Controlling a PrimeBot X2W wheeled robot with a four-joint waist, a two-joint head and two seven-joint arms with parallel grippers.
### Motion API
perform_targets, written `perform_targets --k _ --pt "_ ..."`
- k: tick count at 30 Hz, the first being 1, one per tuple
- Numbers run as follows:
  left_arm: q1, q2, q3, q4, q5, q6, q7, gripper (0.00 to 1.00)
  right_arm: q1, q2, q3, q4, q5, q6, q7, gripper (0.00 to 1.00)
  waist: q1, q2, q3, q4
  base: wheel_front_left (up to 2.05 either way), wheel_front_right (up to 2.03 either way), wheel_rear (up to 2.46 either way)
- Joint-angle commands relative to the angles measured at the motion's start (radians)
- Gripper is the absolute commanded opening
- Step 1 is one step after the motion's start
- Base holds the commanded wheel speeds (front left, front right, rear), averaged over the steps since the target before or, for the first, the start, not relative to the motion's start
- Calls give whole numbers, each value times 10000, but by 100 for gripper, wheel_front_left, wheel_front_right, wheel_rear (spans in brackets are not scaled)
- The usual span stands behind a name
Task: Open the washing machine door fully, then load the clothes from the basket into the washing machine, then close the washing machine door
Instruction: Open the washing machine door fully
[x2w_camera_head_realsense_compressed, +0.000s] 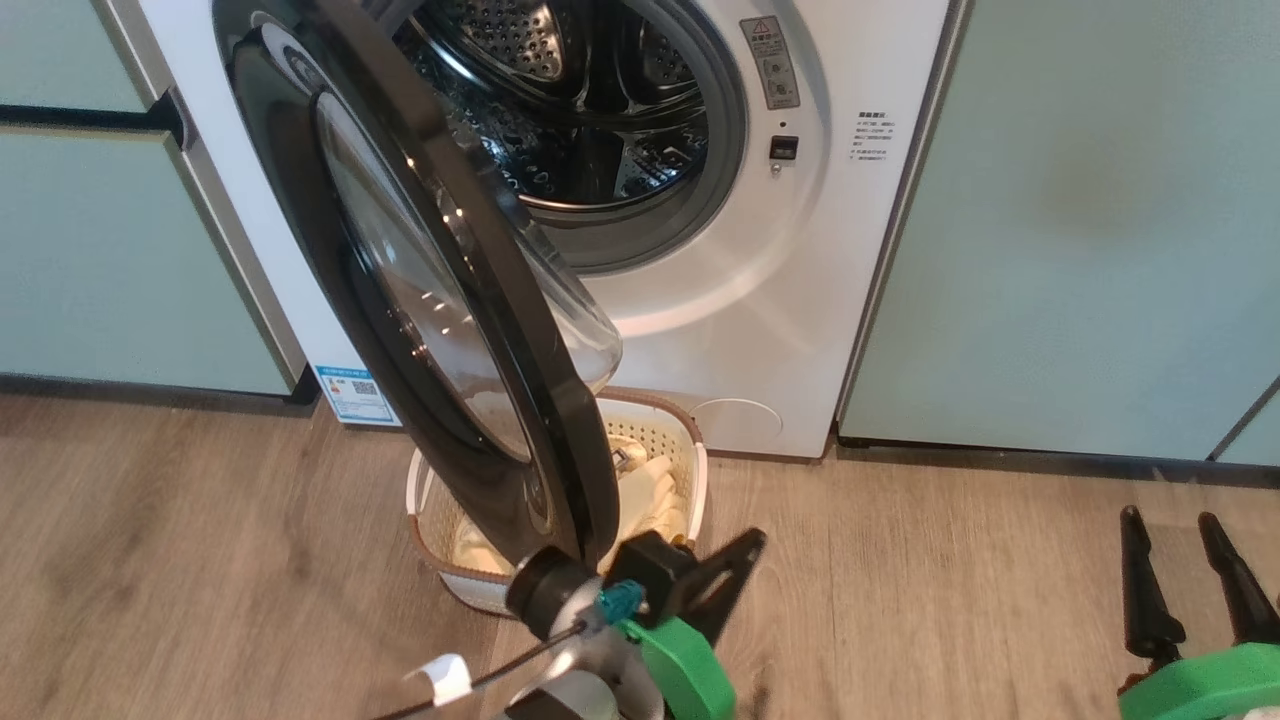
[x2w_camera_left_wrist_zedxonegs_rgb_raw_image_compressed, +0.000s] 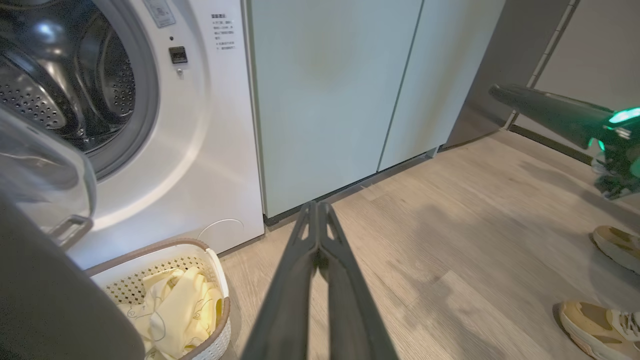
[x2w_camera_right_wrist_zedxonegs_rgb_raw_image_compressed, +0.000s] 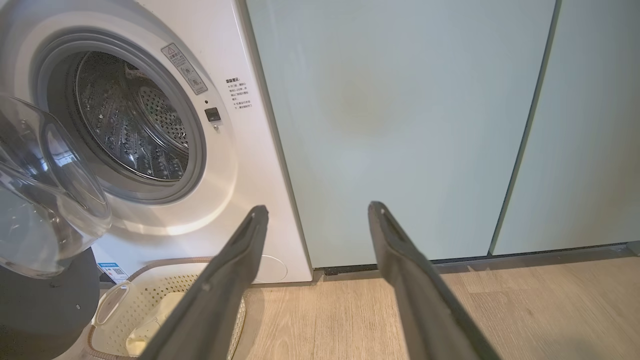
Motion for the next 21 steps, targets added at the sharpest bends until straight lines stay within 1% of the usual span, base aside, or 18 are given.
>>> perform_targets --k 1,12,21 --pt "-564 77 477 -204 -117 115 -192 0 -306 -152 152 -330 18 42 -95 100 0 0 25 18 0 0 0" --pt "-862 65 1274 -24 -500 553 -625 0 -332 -204 174 -360 35 42 -95 100 0 0 193 111 0 0 0" --pt "-984 51 1678 146 -705 724 -840 0 -349 -215 205 -334 47 42 -95 100 0 0 241 139 0 0 0"
